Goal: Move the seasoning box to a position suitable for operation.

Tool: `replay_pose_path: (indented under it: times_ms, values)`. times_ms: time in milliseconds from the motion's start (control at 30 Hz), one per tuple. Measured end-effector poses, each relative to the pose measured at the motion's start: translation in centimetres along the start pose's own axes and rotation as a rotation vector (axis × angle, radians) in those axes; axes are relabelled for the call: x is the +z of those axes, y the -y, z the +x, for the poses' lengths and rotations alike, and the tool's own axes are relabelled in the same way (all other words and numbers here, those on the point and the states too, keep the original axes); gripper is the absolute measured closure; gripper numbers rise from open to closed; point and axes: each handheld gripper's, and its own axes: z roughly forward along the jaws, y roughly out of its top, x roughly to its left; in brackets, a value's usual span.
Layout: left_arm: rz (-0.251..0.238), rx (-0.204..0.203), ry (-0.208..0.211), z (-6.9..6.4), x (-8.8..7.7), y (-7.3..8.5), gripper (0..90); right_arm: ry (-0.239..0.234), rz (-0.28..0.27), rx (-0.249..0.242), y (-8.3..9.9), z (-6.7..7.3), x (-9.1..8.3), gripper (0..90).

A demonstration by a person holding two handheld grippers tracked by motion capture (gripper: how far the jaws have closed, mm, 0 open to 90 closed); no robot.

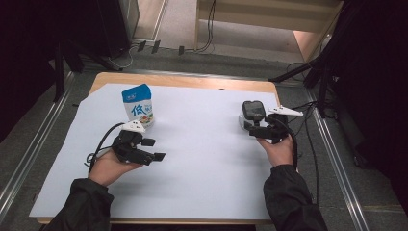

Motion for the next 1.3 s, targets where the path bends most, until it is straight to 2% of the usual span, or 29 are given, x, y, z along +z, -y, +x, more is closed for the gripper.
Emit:
replay_pose_path:
  times_ms: [133,267,333,367,400,533,600,667,800,867,967,1067,1133,1300]
  values:
    - [-0.019,0.01,0.001,-0.4,-0.2,0.1,30.0,0.029,-0.002,0.008,-0.3,-0.4,0.4,8.6]
    - [-0.008,0.013,0.004,-0.5,-0.2,0.2,30.0,0.036,-0.008,0.026,-0.6,-0.8,0.7,8.6]
    - [-0.006,0.011,-0.001,-0.5,-0.1,0.3,30.0,0.07,-0.009,0.023,-0.8,-1.3,1.2,8.4]
    - [-0.006,0.011,-0.001,-0.5,-0.1,0.3,30.0,0.07,-0.009,0.023,-0.8,-1.3,1.2,8.4]
    - [-0.009,0.01,0.008,-0.4,-0.1,0.5,29.9,0.088,-0.015,0.036,-0.9,-1.5,1.6,8.3]
    - [-0.008,0.0,0.004,-0.5,0.0,0.6,29.9,0.071,-0.014,0.079,-0.8,-2.0,2.7,8.4]
    - [-0.005,0.003,0.003,-0.4,-0.1,0.7,29.9,0.071,-0.013,0.079,-0.7,-2.0,3.0,8.5]
    - [-0.005,0.003,-0.002,-0.5,-0.1,0.7,29.9,0.083,0.016,0.074,-0.8,-1.9,3.8,8.4]
    - [-0.004,0.001,0.0,-0.5,-0.1,0.8,29.9,0.097,0.023,0.059,-0.9,-1.6,4.7,8.6]
    - [-0.006,-0.003,-0.004,-0.4,-0.1,0.9,29.9,0.121,0.034,0.05,-1.0,-1.5,5.5,8.6]
    - [-0.006,-0.006,-0.006,-0.3,-0.3,0.9,29.9,0.122,0.023,0.069,-1.0,-1.7,5.9,9.2]
    - [-0.009,-0.009,-0.005,-0.3,-0.3,1.0,29.9,0.138,0.02,0.06,-1.0,-1.5,6.2,8.8]
    - [-0.008,-0.009,-0.007,-0.3,-0.3,1.0,29.9,0.15,0.041,0.063,-1.0,-1.5,6.6,8.5]
    - [-0.008,-0.009,-0.009,-0.4,-0.3,1.0,30.0,0.156,0.048,0.059,-1.0,-1.6,7.2,9.2]
